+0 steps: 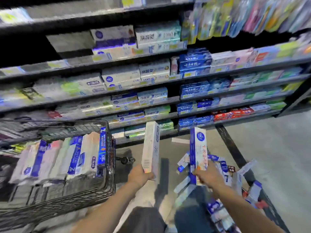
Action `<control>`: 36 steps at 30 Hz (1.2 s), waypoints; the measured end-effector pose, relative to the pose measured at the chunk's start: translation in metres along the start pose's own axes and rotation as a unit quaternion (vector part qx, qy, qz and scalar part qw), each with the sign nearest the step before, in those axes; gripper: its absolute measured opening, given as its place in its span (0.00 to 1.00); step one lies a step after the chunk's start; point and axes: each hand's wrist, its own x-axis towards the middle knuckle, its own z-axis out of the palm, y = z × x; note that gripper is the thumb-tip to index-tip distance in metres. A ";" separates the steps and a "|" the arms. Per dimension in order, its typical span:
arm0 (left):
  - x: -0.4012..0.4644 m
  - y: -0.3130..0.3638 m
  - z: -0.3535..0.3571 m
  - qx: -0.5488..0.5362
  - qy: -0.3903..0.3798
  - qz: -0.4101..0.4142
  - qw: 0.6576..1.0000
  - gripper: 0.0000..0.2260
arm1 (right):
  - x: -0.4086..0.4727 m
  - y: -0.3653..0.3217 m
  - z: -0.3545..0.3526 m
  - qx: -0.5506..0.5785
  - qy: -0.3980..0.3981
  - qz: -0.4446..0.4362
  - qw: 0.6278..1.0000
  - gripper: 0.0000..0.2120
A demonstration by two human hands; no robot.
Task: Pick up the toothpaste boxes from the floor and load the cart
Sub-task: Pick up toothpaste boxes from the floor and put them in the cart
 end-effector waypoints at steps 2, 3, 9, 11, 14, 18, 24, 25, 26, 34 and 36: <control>-0.018 0.002 -0.018 -0.027 0.030 -0.002 0.999 0.22 | -0.006 -0.023 -0.004 -0.023 -0.006 -0.037 0.999 0.28; -0.024 0.002 -0.028 -0.040 0.044 0.001 0.998 0.22 | -0.011 -0.037 -0.005 -0.029 -0.010 -0.055 0.998 0.26; -0.039 -0.015 -0.093 -0.114 0.104 -0.002 0.988 0.25 | -0.018 -0.110 0.017 -0.067 -0.049 -0.133 0.988 0.29; -0.045 -0.021 -0.116 -0.124 0.117 -0.007 0.985 0.24 | -0.010 -0.129 0.038 -0.071 -0.057 -0.143 0.986 0.32; -0.053 -0.038 -0.146 -0.139 0.126 -0.006 0.982 0.19 | -0.025 -0.167 0.072 -0.080 -0.061 -0.179 0.979 0.34; -0.067 -0.074 -0.185 -0.160 0.144 -0.014 0.976 0.19 | -0.065 -0.216 0.124 -0.108 -0.081 -0.224 0.965 0.29; -0.082 -0.160 -0.251 -0.155 0.140 -0.017 0.978 0.06 | -0.118 -0.254 0.228 -0.074 -0.106 -0.236 0.963 0.20; -0.085 -0.176 -0.262 -0.155 0.141 -0.022 0.978 0.05 | -0.129 -0.259 0.245 -0.079 -0.109 -0.238 0.962 0.15; -0.087 -0.192 -0.273 -0.163 0.142 -0.023 0.976 0.04 | -0.138 -0.262 0.262 -0.085 -0.117 -0.244 0.959 0.12; -0.117 -0.312 -0.346 -0.155 0.160 -0.065 0.973 0.10 | -0.198 -0.276 0.377 -0.062 -0.153 -0.210 0.964 0.15; -0.119 -0.338 -0.358 -0.168 0.167 -0.078 0.968 0.08 | -0.208 -0.277 0.396 -0.063 -0.155 -0.193 0.967 0.20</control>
